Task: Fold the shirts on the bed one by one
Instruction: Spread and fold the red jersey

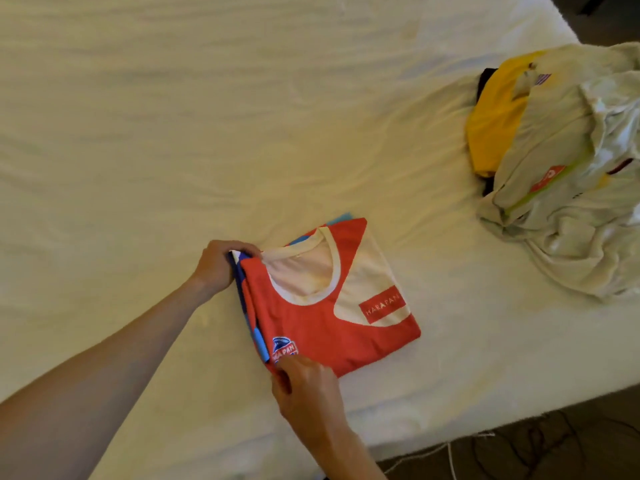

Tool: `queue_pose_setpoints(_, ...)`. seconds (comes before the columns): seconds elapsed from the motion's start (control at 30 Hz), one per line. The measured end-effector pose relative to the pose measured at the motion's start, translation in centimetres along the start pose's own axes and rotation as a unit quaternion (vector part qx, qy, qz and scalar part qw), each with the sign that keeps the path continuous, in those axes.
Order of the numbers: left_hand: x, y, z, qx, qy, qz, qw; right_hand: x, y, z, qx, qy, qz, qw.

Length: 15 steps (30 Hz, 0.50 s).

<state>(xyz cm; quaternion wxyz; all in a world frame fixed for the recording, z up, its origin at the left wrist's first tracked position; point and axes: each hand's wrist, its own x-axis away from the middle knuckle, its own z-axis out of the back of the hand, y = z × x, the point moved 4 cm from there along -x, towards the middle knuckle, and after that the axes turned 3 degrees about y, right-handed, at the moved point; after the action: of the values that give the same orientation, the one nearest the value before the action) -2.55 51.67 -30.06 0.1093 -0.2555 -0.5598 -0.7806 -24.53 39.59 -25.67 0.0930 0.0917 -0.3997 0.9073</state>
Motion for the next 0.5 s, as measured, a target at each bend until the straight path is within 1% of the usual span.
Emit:
queue_pose_setpoints(0.03,0.4,-0.6,1.1,-0.017,0.040,0.008,0.999,0.0,-1.1,-1.0,-0.024,-0.020,0.000,1.000)
queue_pose_setpoints(0.07,0.8,-1.8,2.6,-0.019,0.100,0.030,0.994,-0.2,-2.2,-1.9,-0.050,-0.056,-0.001,0.997)
queue_pose_setpoints(0.13,3.3,-4.3,4.9,0.039,0.226,0.103,0.968,-0.9,-3.5,-2.9,-0.072,-0.128,0.017,0.989)
queue_pose_setpoints(0.17,5.0,-5.7,5.6,0.046,0.279,0.129,0.951,-1.3,-3.4,-2.8,-0.068,-0.135,0.027,0.988)
queue_pose_setpoints(0.2,6.8,-6.8,5.9,0.023,0.318,0.136,0.938,-1.7,-2.7,-2.2,-0.060,-0.112,0.025,0.992)
queue_pose_setpoints(0.23,8.5,-7.6,5.7,-0.024,0.332,0.126,0.934,-2.1,-1.5,-1.1,-0.053,-0.062,0.007,0.997)
queue_pose_setpoints(0.27,10.0,-8.0,5.2,-0.057,0.334,0.104,0.935,-2.5,0.2,0.3,-0.039,0.004,-0.028,0.999)
queue_pose_setpoints(0.33,12.2,-8.4,3.5,-0.081,0.318,0.072,0.942,-3.3,4.3,3.5,0.025,0.128,-0.116,0.985)
queue_pose_setpoints(0.37,12.9,-8.6,2.7,-0.080,0.312,0.067,0.944,-3.7,6.3,4.9,0.055,0.154,-0.158,0.974)
queue_pose_setpoints(0.4,13.2,-8.7,2.0,-0.074,0.309,0.068,0.946,-4.2,8.1,5.9,0.068,0.154,-0.196,0.966)
queue_pose_setpoints(0.43,13.3,-8.9,1.5,-0.072,0.311,0.076,0.945,-4.9,9.5,6.6,0.059,0.136,-0.228,0.962)
queue_pose_setpoints(0.47,13.2,-8.8,1.2,-0.074,0.319,0.079,0.942,-5.8,10.5,7.0,0.050,0.110,-0.244,0.962)
queue_pose_setpoints(0.5,12.9,-8.6,1.0,-0.088,0.326,0.079,0.938,-6.7,10.8,7.2,0.052,0.088,-0.239,0.966)
